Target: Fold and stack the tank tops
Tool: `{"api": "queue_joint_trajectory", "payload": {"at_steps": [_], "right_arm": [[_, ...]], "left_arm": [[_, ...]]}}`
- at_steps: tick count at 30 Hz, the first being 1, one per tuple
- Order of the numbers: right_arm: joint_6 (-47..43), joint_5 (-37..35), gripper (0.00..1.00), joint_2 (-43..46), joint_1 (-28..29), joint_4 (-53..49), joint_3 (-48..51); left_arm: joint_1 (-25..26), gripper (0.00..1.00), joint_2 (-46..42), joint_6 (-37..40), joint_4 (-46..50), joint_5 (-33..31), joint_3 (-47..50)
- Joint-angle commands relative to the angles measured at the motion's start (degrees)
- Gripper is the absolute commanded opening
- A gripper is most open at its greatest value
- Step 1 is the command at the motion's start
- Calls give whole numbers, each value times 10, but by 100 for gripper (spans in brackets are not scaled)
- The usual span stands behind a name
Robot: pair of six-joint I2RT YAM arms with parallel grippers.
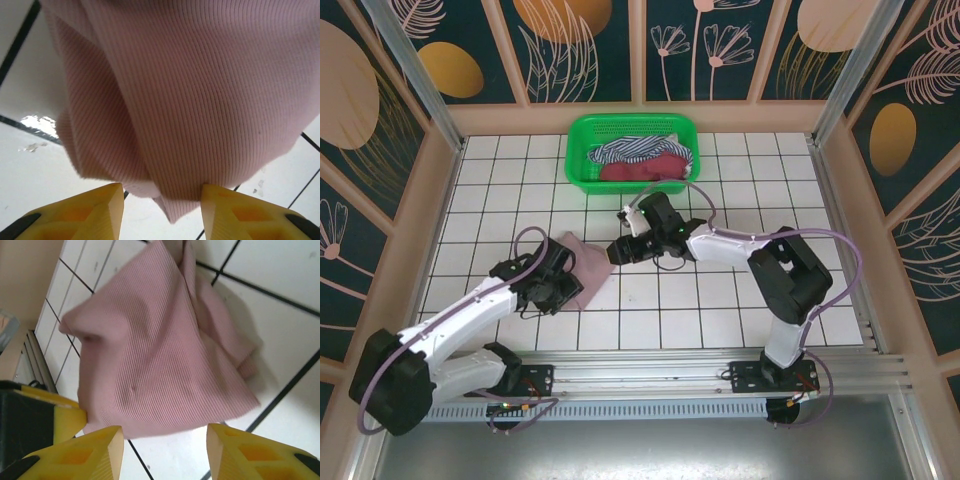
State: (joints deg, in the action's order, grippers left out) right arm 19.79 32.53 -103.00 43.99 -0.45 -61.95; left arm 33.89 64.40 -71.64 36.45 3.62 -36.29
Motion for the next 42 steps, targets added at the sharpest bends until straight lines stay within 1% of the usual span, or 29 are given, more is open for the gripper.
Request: {"api": "queue_joint_trajectory", "payload": {"at_steps": [1, 4, 8, 10, 12, 13, 14, 16, 18, 20, 26, 29, 31, 33, 35, 38, 42], "right_arm": [[-12, -15, 48, 22, 4, -9, 13], [-12, -15, 48, 21, 4, -11, 13], [-14, -14, 48, 22, 3, -13, 13], [-15, -14, 48, 23, 3, -14, 16], [-14, -13, 48, 25, 3, -13, 19], [-13, -13, 48, 26, 3, -12, 22], [-12, -12, 48, 28, 3, -11, 24], [-10, -12, 48, 30, 3, -8, 30], [-6, -10, 48, 32, 4, 0, 38], [-1, -8, 48, 33, 4, 6, 45], [9, -6, 47, 40, 7, 22, 66], [11, -5, 47, 42, 7, 28, 73], [12, -2, 47, 43, 7, 33, 78], [17, 4, 47, 45, 7, 43, 84], [22, 9, 47, 47, 10, 55, 89], [22, 11, 47, 47, 12, 61, 88], [18, 15, 47, 46, 11, 62, 84]], "left_arm": [[5, 46, 9, 16, -16, -14, 8], [6, 46, 2, 16, -45, -15, 23], [6, 46, 14, 35, -48, -33, 32], [5, 45, 18, 39, -75, -42, 31], [6, 42, 32, 37, -94, -37, 25], [6, 39, 38, 37, -97, -33, 19], [6, 34, 41, 36, -100, -29, 14], [6, 19, 37, 29, -103, -31, 4], [6, 9, 31, 25, -103, -35, 1], [6, 6, 32, 18, -103, -23, -1], [6, 4, 6, -8, -109, 6, -32], [6, 4, -2, -20, -129, 26, -32], [5, 4, -11, -23, -147, 31, -29], [6, 4, -15, -20, -142, 25, -26], [6, 4, -28, -28, -141, 24, 0], [5, 4, -69, -56, -170, 20, 65], [3, 8, -98, -62, -182, 1, 119]]}}
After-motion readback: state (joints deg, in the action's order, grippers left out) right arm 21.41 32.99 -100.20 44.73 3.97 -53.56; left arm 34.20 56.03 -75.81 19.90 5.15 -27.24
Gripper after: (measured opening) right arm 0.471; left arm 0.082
